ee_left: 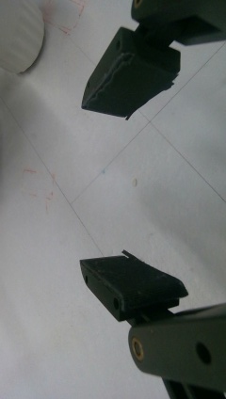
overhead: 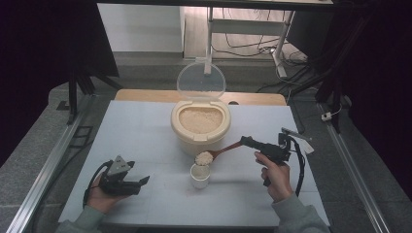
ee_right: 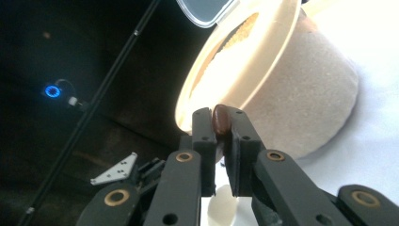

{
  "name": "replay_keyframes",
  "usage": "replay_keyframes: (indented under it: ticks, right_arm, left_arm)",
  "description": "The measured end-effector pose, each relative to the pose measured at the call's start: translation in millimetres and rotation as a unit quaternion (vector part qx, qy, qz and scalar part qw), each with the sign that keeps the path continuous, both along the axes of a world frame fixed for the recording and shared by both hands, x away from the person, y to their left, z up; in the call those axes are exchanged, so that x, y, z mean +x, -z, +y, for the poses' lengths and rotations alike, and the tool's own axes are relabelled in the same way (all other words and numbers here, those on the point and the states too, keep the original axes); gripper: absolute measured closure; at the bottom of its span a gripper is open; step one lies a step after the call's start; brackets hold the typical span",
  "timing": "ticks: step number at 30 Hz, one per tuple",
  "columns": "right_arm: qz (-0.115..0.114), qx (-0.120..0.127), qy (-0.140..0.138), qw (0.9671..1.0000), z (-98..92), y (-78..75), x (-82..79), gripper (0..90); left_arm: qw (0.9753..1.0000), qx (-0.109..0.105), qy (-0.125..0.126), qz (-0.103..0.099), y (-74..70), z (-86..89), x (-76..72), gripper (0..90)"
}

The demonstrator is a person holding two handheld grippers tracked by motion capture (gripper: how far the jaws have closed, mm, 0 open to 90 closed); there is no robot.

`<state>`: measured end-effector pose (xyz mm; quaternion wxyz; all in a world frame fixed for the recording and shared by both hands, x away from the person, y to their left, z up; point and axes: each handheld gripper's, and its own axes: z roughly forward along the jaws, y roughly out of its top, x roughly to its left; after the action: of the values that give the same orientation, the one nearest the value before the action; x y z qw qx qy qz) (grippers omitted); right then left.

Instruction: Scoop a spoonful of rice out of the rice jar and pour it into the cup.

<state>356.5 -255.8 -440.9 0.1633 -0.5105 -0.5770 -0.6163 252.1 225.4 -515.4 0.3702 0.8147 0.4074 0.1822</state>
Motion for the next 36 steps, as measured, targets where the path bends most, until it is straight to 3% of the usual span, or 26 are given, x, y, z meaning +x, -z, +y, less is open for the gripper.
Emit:
replay_keyframes:
  ticks: [11, 20, 29, 36]
  right_arm:
    - [-0.03, -0.051, -0.006, 0.9982, 6.7, -1.0, -2.2, 83.3]
    - [-0.07, -0.093, -0.012, 0.9931, 14.6, -7.1, -6.9, 83.2]
    - [-0.142, -0.139, -0.021, 0.9798, 25.8, -19.4, -16.6, 83.2]
    - [-0.198, -0.165, -0.03, 0.9656, 30.4, -26.0, -24.4, 83.2]
  left_arm:
    - [1.0, 0.0, 0.0, 0.001, 0.4, 0.5, 0.2, 21.2]
    - [1.0, 0.0, -0.001, 0.001, 0.6, 0.7, 0.3, 21.2]
    - [1.0, 0.0, -0.002, 0.001, 0.6, 1.0, 0.2, 21.2]
    - [1.0, 0.0, -0.002, 0.0, 0.8, 1.5, 0.4, 21.2]
